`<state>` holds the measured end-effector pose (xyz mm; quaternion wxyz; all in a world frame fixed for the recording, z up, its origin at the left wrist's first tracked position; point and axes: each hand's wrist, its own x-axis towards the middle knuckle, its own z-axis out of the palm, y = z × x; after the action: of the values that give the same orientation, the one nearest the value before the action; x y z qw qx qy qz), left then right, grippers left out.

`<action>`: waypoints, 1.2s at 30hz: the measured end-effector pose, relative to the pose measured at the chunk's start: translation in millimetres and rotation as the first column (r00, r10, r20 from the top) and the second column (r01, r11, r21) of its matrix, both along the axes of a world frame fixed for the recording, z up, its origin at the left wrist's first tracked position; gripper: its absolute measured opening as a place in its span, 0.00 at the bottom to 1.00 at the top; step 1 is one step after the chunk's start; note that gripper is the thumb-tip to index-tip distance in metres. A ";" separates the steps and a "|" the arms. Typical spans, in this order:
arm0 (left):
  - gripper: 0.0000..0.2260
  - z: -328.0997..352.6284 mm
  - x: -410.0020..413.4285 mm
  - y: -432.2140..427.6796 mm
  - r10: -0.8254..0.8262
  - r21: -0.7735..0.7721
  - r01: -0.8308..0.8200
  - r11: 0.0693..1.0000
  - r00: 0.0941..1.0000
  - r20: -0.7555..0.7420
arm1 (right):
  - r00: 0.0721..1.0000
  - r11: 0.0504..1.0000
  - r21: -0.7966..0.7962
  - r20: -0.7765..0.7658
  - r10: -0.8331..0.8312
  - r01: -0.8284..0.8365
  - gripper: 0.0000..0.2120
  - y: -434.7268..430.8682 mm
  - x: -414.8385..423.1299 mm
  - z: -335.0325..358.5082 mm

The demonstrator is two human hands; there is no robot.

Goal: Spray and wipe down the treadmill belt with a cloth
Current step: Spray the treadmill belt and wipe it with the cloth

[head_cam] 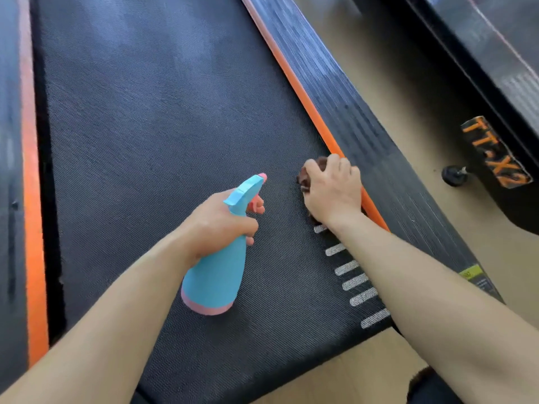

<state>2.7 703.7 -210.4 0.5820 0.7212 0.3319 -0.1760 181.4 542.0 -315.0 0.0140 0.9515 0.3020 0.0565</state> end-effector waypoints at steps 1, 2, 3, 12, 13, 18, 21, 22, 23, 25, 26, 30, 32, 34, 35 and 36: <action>0.25 0.8 0.4 -0.3 -0.006 0.005 0.006 1.000 1.000 -0.001 | 1.000 1.000 -0.029 0.011 -0.006 0.006 0.18 -0.9 -4.4 2.7; 0.25 1.4 0.4 0.0 -0.008 0.004 0.008 1.000 1.000 -0.002 | 1.000 0.999 -0.030 0.022 -0.016 0.016 0.18 -8.3 -14.1 5.1; 0.25 1.6 0.6 0.0 -0.012 -0.001 0.012 1.000 1.000 -0.002 | 0.999 0.999 -0.015 0.029 -0.035 0.035 0.18 -22.1 -28.1 5.8; 0.21 0.8 3.9 -4.1 -0.063 0.036 0.064 0.997 0.998 -0.013 | 0.987 0.994 -0.074 0.138 0.085 -0.076 0.18 -69.2 -39.9 -2.4; 0.21 1.7 3.5 -4.8 -0.065 0.036 0.065 0.997 0.998 -0.012 | 0.983 0.996 -0.067 0.166 0.073 -0.063 0.16 -53.8 -26.7 -2.4; 0.26 5.0 0.2 -3.0 -0.073 0.034 0.073 0.997 0.997 -0.010 | 0.994 0.988 -0.140 0.099 -0.050 0.063 0.13 7.2 8.3 13.1; 0.25 7.7 -0.1 -2.8 -0.073 0.031 0.073 0.997 0.997 -0.004 | 0.996 0.994 -0.099 0.081 -0.047 0.055 0.12 -21.3 -10.9 18.9; 0.25 8.9 0.7 -3.6 -0.080 0.030 0.080 0.996 0.997 -0.004 | 0.996 0.995 -0.081 0.080 -0.049 0.055 0.12 -39.2 -23.2 18.3; 0.25 9.1 1.8 -4.0 -0.091 0.031 0.091 0.995 0.996 -0.006 | 0.996 0.996 -0.077 0.076 -0.047 0.053 0.12 -57.5 -35.0 16.2; 0.24 8.9 3.7 -4.6 -0.097 0.036 0.098 0.995 0.995 -0.010 | 0.996 0.995 -0.099 0.083 -0.023 0.031 0.12 -82.5 -48.9 11.4; 0.23 9.2 4.2 -5.7 -0.100 0.041 0.101 0.994 0.995 -0.014 | 0.994 0.994 -0.108 0.109 0.007 0.005 0.12 -86.9 -47.5 8.9; 0.20 9.7 3.5 -8.8 -0.139 0.051 0.140 0.989 0.990 -0.020 | 0.981 0.994 -0.089 0.180 0.074 -0.058 0.12 -48.2 -10.8 2.7; 0.19 8.6 2.6 -8.1 -0.138 0.054 0.139 0.989 0.990 -0.015 | 0.986 0.997 -0.077 0.165 0.020 -0.007 0.12 -13.2 8.6 5.6; 0.20 8.1 2.7 -7.1 -0.130 0.056 0.131 0.990 0.991 -0.018 | 0.991 0.996 -0.076 0.124 -0.042 0.052 0.13 6.4 14.2 11.0; 0.21 8.0 2.6 -6.0 -0.121 0.054 0.122 0.991 0.992 -0.019 | 0.993 0.995 -0.075 0.104 -0.055 0.063 0.13 5.3 9.9 13.1; 0.22 8.1 2.1 -4.9 -0.111 0.045 0.112 0.993 0.994 -0.016 | 0.994 0.996 -0.063 0.093 -0.051 0.057 0.13 -3.6 1.7 13.9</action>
<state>4.8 698.7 -202.3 0.5521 0.7507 0.2991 -0.2054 183.1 538.4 -301.1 0.0605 0.9547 0.2771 0.0896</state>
